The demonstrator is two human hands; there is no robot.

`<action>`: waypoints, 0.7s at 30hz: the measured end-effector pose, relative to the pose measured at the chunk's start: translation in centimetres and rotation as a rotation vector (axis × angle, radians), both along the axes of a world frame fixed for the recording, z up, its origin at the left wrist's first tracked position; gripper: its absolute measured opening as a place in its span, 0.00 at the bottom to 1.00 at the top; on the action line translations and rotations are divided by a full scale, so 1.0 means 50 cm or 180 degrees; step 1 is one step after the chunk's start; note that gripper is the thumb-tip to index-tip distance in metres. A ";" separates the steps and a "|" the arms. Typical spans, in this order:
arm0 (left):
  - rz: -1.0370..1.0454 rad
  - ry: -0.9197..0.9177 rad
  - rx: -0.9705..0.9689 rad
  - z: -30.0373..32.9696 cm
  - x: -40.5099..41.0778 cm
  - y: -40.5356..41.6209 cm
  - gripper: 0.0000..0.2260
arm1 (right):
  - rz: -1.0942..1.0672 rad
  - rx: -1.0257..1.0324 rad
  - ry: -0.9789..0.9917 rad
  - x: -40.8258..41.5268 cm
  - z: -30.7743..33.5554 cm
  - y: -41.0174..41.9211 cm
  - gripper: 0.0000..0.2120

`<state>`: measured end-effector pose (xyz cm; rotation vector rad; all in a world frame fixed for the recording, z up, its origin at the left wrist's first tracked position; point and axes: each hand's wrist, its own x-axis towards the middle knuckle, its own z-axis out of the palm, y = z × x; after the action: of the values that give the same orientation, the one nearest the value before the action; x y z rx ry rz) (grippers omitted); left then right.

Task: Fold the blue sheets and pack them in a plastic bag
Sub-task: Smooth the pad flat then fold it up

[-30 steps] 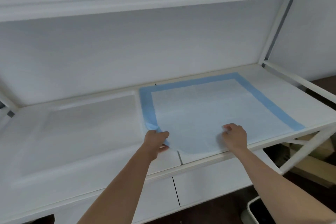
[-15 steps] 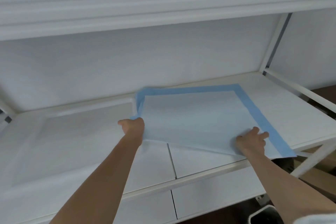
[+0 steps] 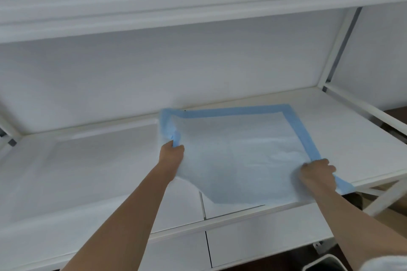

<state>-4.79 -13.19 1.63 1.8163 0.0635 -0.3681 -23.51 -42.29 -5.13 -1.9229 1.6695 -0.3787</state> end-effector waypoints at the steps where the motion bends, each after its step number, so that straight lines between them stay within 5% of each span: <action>1: -0.0026 -0.0111 0.0001 -0.002 0.001 -0.003 0.05 | 0.0054 0.0015 -0.0008 -0.002 0.001 0.001 0.14; 21: 0.0571 -0.0704 0.0051 0.024 0.154 0.283 0.12 | 0.0376 -0.0524 -0.1084 0.190 0.045 0.266 0.09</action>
<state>2.92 0.94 2.81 1.8403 0.0745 -0.0392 -14.02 -29.00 -2.86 -1.9324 1.3331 -0.7700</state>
